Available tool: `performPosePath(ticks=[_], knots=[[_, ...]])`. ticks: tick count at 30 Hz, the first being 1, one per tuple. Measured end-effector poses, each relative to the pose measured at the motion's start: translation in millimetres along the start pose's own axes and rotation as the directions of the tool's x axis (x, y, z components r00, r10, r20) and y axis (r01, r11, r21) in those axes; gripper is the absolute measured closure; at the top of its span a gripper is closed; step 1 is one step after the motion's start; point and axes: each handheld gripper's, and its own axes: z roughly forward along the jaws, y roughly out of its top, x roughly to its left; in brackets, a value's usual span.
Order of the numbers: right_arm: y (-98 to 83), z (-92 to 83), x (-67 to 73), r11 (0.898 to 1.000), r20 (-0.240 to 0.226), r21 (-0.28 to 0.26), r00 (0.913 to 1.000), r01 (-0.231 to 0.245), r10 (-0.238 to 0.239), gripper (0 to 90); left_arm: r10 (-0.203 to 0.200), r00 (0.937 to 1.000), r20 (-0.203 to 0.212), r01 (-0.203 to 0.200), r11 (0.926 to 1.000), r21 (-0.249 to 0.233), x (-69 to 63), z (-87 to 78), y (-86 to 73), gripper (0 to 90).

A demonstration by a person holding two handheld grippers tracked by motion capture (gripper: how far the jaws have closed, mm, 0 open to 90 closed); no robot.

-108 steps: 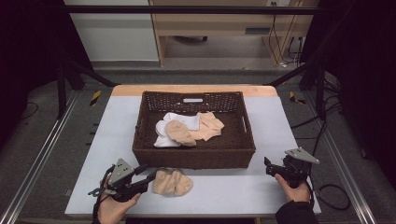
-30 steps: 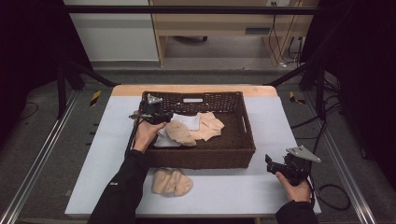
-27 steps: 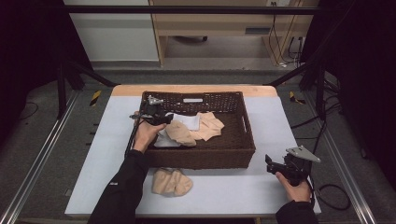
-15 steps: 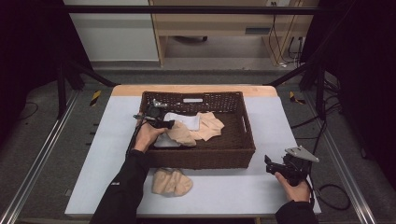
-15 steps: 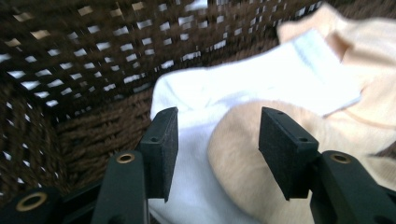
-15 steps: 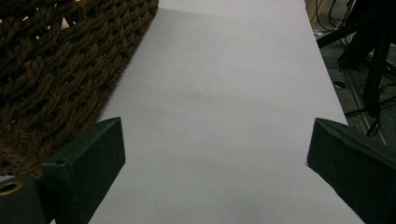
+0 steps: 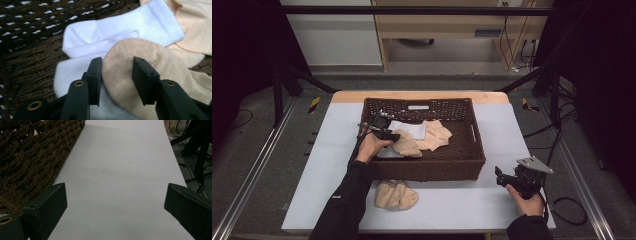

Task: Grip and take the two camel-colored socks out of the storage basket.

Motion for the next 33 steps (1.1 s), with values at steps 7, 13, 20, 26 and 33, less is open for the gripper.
performPosePath(ticks=[7,13,20,26,33], knots=[[0.1,-0.2,-0.2,1.000,0.002,-0.001,1.0000,-0.002,0.002,4.8,0.024,0.9997,-0.004,-0.023,0.9996,0.013,-5.2,-7.8,2.7,78.1],[0.1,-0.8,-0.2,1.000,0.003,-0.001,1.0000,-0.006,0.006,5.0,0.007,0.9998,0.017,-0.006,0.9982,-0.060,-7.6,-20.1,6.2,83.9],[0.2,-1.3,-1.7,1.000,0.007,-0.005,0.9999,-0.015,0.015,4.9,0.001,0.9992,0.039,0.008,0.9776,-0.210,-9.7,-36.5,10.6,84.6],[0.2,-1.0,-1.6,1.000,0.008,-0.004,0.9999,-0.014,0.014,4.9,0.007,0.9987,0.050,0.009,0.9475,-0.320,-16.1,-53.7,13.8,84.9],[0.3,-1.4,-2.2,1.000,0.010,-0.008,0.9998,-0.018,0.018,4.9,0.033,0.9963,0.079,0.003,0.9071,-0.421,-29.0,-74.8,15.5,85.1]])
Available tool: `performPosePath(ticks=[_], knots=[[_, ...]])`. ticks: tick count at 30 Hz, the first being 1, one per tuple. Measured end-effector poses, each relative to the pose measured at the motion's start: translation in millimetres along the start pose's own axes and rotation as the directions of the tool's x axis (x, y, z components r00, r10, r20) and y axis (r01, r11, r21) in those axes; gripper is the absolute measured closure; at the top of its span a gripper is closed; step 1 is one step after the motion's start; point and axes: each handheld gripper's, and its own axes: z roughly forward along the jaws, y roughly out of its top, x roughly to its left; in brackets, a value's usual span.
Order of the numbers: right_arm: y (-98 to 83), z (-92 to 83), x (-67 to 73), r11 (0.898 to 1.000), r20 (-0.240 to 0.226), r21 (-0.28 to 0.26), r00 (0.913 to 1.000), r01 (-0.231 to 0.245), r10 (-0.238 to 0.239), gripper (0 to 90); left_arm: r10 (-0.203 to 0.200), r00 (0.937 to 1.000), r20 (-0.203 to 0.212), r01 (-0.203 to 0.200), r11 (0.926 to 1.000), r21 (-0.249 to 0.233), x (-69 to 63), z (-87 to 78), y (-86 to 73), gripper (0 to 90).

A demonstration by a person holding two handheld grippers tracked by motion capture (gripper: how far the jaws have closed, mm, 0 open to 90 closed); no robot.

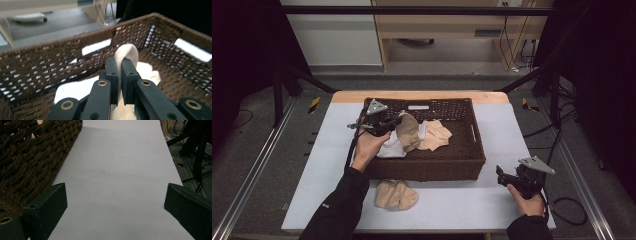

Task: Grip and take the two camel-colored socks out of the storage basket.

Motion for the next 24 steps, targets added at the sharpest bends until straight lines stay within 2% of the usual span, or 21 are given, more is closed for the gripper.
performPosePath(ticks=[4,6,10,21,24], knots=[[0.1,-0.2,0.0,1.000,0.003,-0.002,1.0000,-0.002,0.002,4.9,0.012,0.9998,0.014,-0.011,0.9993,-0.035,-6.7,-9.3,4.7,85.1],[0.2,-0.4,-0.1,1.000,0.003,-0.004,1.0000,-0.006,0.006,4.9,0.004,0.9996,0.029,-0.002,0.9976,-0.069,-9.9,-15.7,7.4,85.2],[0.2,-0.7,-0.4,1.000,0.004,-0.005,1.0000,-0.004,0.004,4.9,0.016,0.9992,0.038,-0.011,0.9930,-0.117,-16.7,-29.1,12.7,85.3],[0.3,-1.0,-0.7,1.000,0.007,-0.004,1.0000,-0.006,0.006,4.9,0.038,0.9966,0.074,-0.020,0.9745,-0.224,-35.0,-66.9,28.1,85.3],[0.3,-1.1,-0.9,1.000,0.008,-0.006,1.0000,-0.004,0.004,4.9,0.043,0.9955,0.084,-0.021,0.9669,-0.254,-40.3,-77.7,31.9,85.2]])
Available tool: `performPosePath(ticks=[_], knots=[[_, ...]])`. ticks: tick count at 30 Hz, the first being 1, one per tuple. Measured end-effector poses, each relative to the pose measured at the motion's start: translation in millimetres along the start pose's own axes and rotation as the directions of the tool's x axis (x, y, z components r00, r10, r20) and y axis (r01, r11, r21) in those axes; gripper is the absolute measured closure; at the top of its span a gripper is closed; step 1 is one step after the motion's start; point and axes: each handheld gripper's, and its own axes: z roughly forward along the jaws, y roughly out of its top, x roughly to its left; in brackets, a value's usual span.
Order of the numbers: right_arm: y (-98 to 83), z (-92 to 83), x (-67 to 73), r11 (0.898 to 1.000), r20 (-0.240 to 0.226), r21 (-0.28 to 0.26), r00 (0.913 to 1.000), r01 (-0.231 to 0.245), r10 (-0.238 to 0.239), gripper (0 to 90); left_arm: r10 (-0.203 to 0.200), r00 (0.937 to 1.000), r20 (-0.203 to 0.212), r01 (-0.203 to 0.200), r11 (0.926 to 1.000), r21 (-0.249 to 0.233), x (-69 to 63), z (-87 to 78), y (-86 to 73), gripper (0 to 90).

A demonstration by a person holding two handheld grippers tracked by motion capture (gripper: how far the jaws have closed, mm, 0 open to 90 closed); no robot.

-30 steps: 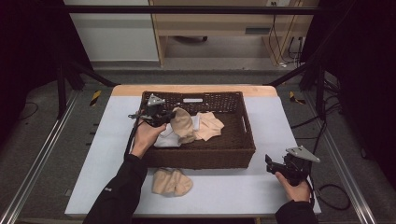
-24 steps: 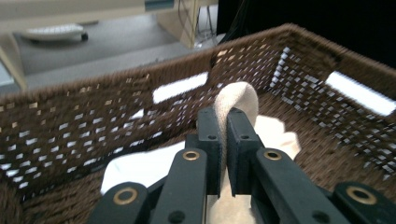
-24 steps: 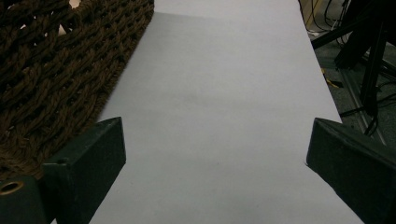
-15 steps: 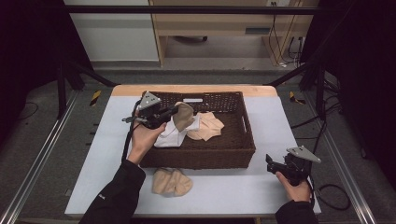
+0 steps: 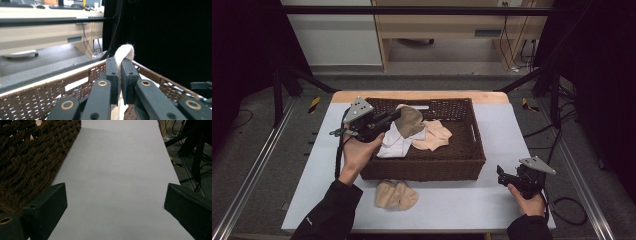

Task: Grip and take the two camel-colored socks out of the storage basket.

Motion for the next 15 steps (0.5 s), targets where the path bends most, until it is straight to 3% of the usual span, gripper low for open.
performPosePath(ticks=[8,15], knots=[[0.1,-0.6,0.1,1.000,0.000,0.000,1.0000,-0.002,0.002,4.9,0.038,0.9988,0.031,-0.036,0.9975,-0.061,-19.8,-31.7,18.1,85.3],[-0.1,-1.4,0.0,1.000,0.001,0.002,1.0000,-0.004,0.004,4.9,0.045,0.9969,0.064,-0.040,0.9956,-0.085,-32.2,-54.4,19.4,85.2]])
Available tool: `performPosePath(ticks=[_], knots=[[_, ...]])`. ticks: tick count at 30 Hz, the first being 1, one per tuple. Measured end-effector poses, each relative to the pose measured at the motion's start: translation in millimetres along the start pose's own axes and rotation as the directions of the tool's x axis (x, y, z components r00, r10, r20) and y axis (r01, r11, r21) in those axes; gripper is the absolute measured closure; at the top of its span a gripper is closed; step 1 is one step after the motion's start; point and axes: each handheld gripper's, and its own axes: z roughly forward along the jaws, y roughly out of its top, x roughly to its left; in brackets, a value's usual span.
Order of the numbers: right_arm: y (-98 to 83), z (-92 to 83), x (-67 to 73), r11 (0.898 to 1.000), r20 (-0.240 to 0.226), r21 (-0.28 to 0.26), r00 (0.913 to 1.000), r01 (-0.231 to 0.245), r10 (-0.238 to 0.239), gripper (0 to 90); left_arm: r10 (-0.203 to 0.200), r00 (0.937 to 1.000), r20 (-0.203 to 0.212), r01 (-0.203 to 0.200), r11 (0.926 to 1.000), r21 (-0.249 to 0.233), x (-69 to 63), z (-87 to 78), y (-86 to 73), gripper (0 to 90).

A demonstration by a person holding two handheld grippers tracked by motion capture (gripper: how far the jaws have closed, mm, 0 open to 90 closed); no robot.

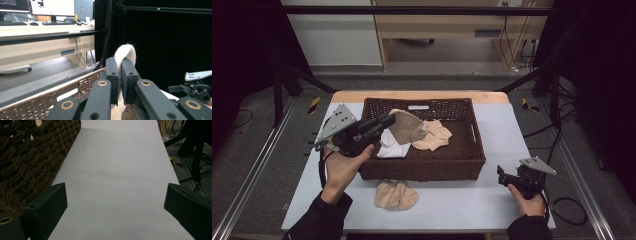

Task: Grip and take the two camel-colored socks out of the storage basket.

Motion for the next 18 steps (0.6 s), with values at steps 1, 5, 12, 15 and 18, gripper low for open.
performPosePath(ticks=[1,5,12,15,18], knots=[[0.0,0.0,0.0,1.000,0.000,0.000,1.0000,0.000,0.000,4.9,0.000,1.0000,0.000,0.000,1.0000,0.000,0.0,0.0,0.0,85.2],[0.0,-0.2,0.1,1.000,0.001,0.000,1.0000,0.000,0.000,4.9,0.010,0.9994,0.032,-0.010,0.9999,-0.010,-10.5,-14.8,-2.7,85.2],[-0.2,-0.5,0.3,1.000,0.002,0.000,1.0000,0.002,-0.002,4.9,0.028,0.9974,0.066,-0.028,0.9996,-0.002,-23.5,-31.2,-10.2,85.2],[-0.3,-1.0,0.3,1.000,0.001,0.000,1.0000,0.000,0.000,5.0,0.027,0.9960,0.085,-0.029,0.9992,0.026,-28.8,-36.0,-21.3,85.2],[-0.5,-0.9,0.1,1.000,0.002,0.001,1.0000,-0.001,0.001,5.0,0.024,0.9948,0.099,-0.030,0.9980,0.055,-33.1,-37.9,-33.7,85.2]])
